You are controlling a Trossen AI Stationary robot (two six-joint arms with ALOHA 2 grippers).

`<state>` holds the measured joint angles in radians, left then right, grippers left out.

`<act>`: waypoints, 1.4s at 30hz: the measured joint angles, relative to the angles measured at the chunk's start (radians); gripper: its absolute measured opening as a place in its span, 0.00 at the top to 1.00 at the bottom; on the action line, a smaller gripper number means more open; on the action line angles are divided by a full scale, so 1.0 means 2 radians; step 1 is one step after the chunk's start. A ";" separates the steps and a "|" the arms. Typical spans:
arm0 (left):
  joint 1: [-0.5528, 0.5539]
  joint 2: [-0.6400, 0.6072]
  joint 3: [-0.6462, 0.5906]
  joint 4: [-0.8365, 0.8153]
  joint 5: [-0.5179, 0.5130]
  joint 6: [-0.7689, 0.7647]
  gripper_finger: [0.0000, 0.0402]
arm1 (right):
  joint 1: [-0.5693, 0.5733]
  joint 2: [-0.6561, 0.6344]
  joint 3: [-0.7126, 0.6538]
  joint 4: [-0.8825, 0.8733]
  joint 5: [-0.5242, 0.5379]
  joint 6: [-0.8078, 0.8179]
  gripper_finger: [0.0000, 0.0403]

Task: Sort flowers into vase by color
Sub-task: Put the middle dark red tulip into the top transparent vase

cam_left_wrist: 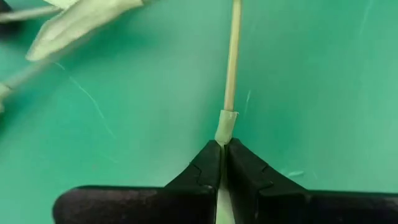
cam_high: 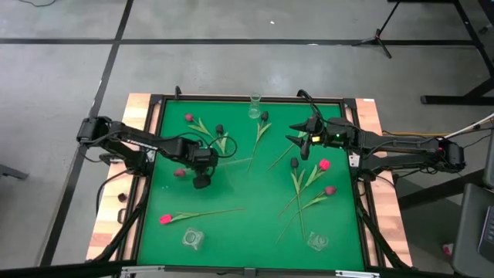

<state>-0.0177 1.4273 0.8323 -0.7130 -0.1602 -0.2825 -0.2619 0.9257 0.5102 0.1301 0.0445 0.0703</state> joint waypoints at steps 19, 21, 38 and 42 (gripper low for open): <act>-0.003 -0.001 0.206 -0.248 -0.053 0.042 0.97 | 0.000 0.000 0.000 0.002 -0.005 0.001 0.48; -0.003 -0.001 0.227 -0.268 -0.061 0.053 0.97 | 0.000 0.000 0.000 0.002 -0.005 0.001 0.48; -0.023 -0.002 0.322 -0.294 -0.196 0.305 0.97 | 0.000 0.000 0.000 0.045 -0.006 0.002 0.48; -0.035 -0.002 0.322 -0.279 -0.251 0.408 0.97 | 0.000 0.000 0.000 0.045 -0.006 0.002 0.48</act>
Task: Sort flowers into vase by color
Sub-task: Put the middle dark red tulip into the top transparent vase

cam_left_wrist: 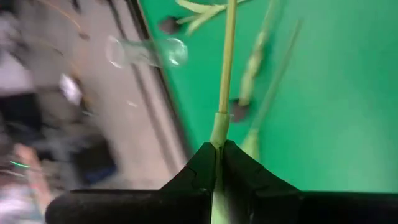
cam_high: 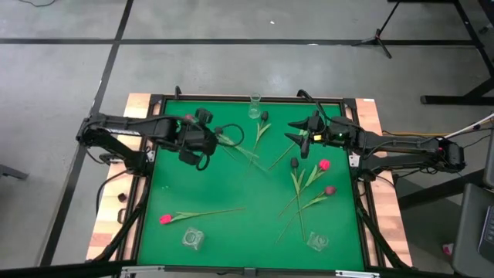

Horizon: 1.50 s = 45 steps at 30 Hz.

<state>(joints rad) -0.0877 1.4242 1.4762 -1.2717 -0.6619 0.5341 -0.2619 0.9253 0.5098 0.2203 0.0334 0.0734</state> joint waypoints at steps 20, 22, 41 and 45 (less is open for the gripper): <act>-0.095 0.000 0.000 0.156 -0.181 0.339 0.97 | 0.000 0.000 0.000 0.002 0.000 0.005 0.48; -0.082 0.000 0.000 0.176 -0.195 0.362 0.97 | 0.000 0.000 0.000 0.002 0.000 0.012 0.48; 0.196 0.002 0.000 0.447 -0.071 0.662 0.97 | 0.000 0.000 0.000 0.001 0.000 0.013 0.48; 0.235 0.019 0.000 0.463 -0.049 0.709 0.97 | 0.000 0.000 0.000 0.001 0.000 0.013 0.48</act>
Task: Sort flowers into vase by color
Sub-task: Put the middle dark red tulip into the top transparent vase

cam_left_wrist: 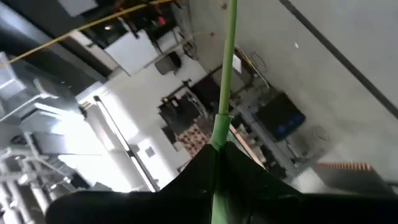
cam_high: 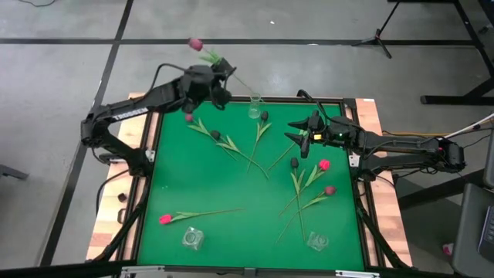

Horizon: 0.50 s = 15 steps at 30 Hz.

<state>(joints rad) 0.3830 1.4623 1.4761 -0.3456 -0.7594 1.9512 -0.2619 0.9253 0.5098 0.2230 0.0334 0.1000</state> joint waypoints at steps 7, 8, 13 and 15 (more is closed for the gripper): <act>0.045 0.052 0.000 0.060 0.020 0.079 0.97 | 0.000 0.000 0.000 0.000 0.000 0.007 0.48; 0.048 0.059 0.000 0.073 0.022 0.085 0.97 | 0.000 0.000 0.000 0.000 0.000 0.011 0.48; 0.054 0.086 0.000 0.136 0.037 0.159 0.97 | 0.000 0.000 0.000 0.000 0.000 0.012 0.48; 0.054 0.092 0.000 0.151 0.040 0.179 0.97 | 0.000 0.000 0.000 0.000 0.000 0.012 0.48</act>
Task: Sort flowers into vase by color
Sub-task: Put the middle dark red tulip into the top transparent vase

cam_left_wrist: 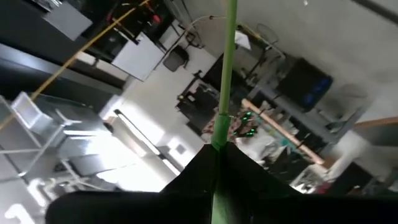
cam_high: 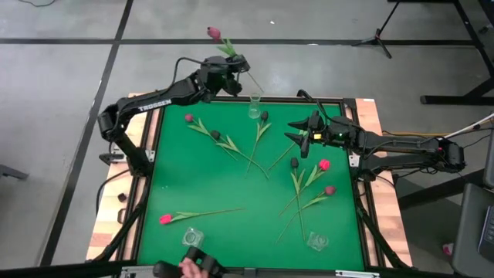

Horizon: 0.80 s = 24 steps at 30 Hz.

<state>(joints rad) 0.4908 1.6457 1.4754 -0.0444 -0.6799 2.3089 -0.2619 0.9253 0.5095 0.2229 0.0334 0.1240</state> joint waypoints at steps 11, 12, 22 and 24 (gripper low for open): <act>0.000 0.000 0.000 0.000 0.022 0.092 0.97 | 0.000 0.000 0.000 0.000 0.007 0.000 0.48; 0.000 0.000 0.000 -0.002 0.029 0.094 0.97 | 0.000 0.000 0.000 0.000 0.009 0.000 0.48; 0.018 0.001 0.000 -0.030 0.065 0.096 0.97 | 0.000 0.000 0.000 0.001 0.015 0.001 0.48; 0.025 0.002 0.000 -0.031 0.076 0.096 0.97 | 0.000 0.000 0.000 0.004 0.015 0.001 0.48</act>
<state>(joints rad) 0.5413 1.6489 1.4754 -0.1063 -0.5274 2.5004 -0.2619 0.9253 0.5095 0.2299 0.0640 0.1257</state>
